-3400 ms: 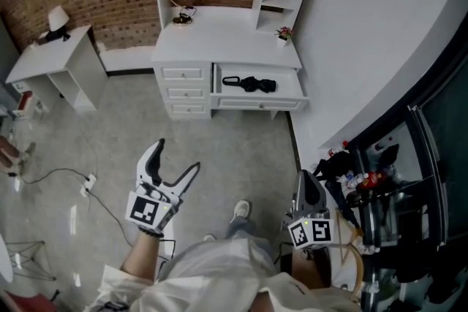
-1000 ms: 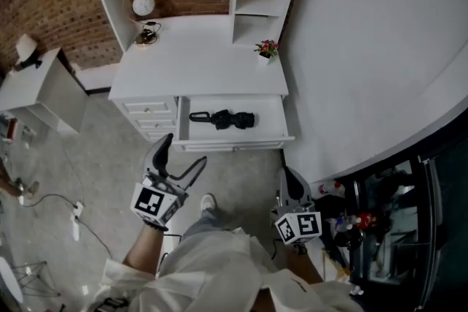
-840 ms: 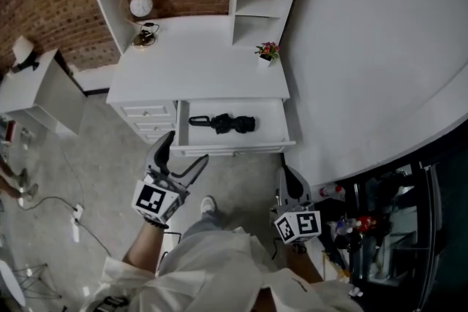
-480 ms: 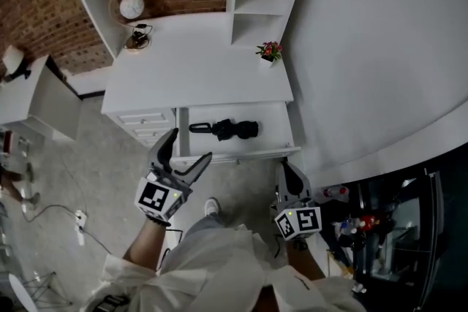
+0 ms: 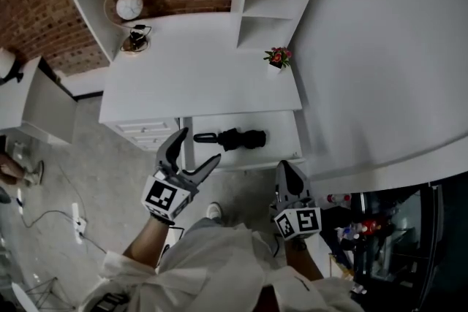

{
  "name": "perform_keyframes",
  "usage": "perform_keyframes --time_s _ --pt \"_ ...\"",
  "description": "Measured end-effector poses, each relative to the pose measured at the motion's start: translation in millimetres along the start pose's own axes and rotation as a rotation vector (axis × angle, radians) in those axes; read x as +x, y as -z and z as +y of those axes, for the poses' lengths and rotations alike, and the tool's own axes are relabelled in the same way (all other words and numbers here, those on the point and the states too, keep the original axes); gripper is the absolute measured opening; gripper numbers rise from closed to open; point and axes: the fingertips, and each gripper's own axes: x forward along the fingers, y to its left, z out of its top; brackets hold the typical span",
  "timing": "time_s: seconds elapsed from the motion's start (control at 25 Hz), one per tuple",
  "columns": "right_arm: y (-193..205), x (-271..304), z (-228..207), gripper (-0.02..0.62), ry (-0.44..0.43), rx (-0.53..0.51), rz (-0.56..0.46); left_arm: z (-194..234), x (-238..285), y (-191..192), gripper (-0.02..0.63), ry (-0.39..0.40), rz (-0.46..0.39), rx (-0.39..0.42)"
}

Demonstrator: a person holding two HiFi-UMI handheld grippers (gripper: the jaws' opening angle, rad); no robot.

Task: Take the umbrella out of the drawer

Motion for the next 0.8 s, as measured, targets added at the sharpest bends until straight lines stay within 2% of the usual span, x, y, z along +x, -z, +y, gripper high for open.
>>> perform_keyframes --time_s 0.28,0.56,0.8 --pt "8 33 16 0.017 -0.008 0.018 0.035 31 7 10 0.397 0.005 0.014 -0.015" --pt "9 51 23 0.017 -0.032 0.013 0.046 47 0 25 0.396 -0.027 0.021 -0.053" --pt "13 63 4 0.017 -0.048 0.022 0.056 44 22 32 0.396 -0.036 0.044 -0.046"
